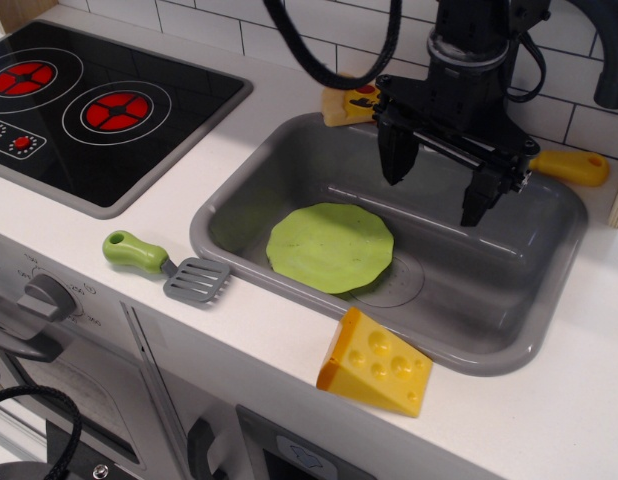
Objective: Put spatula on plate sink
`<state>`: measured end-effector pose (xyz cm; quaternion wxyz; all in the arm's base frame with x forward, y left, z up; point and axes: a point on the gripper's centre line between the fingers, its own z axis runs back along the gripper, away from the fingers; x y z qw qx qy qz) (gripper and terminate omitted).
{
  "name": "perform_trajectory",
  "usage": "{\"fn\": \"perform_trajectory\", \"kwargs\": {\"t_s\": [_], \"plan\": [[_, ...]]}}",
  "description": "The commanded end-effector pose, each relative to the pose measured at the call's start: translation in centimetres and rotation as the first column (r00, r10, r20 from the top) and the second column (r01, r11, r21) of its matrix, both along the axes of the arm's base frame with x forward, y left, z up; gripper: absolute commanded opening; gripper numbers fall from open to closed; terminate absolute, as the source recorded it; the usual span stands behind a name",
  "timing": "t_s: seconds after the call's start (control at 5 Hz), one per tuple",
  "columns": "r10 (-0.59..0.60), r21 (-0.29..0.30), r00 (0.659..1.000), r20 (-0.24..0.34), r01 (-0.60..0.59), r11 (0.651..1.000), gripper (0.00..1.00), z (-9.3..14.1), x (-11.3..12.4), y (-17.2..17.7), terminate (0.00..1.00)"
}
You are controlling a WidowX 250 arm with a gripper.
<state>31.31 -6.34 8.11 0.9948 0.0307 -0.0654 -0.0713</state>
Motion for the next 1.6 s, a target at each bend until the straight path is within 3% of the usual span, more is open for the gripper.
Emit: {"fn": "perform_trajectory", "kwargs": {"t_s": [0.0, 0.2, 0.4, 0.6, 0.8, 1.0, 1.4], "plan": [[0.0, 0.0, 1.0, 0.0, 0.0, 1.0, 1.0, 0.0, 0.0, 0.0, 0.0], [-0.214, 0.043, 0.974, -0.071, 0.217, 0.975, 1.0, -0.4, -0.7, 1.7, 0.0], [-0.422, 0.071, 0.901, -0.1, 0.429, 0.9, 1.0, 0.1, -0.7, 3.6, 0.0], [-0.582, 0.093, 0.798, -0.156, 0.599, 0.795, 1.0, 0.6, -1.0, 6.2, 0.0], [-0.701, 0.075, 0.683, -0.204, 0.725, 0.685, 1.0, 1.0, -2.0, 8.9, 0.0], [-0.744, 0.045, 0.628, -0.228, 0.77, 0.636, 1.0, 1.9, -3.9, 12.0, 0.0], [-0.83, 0.001, 0.525, -0.189, 0.845, 0.534, 1.0, 1.6, -7.6, 15.1, 0.0]]}}
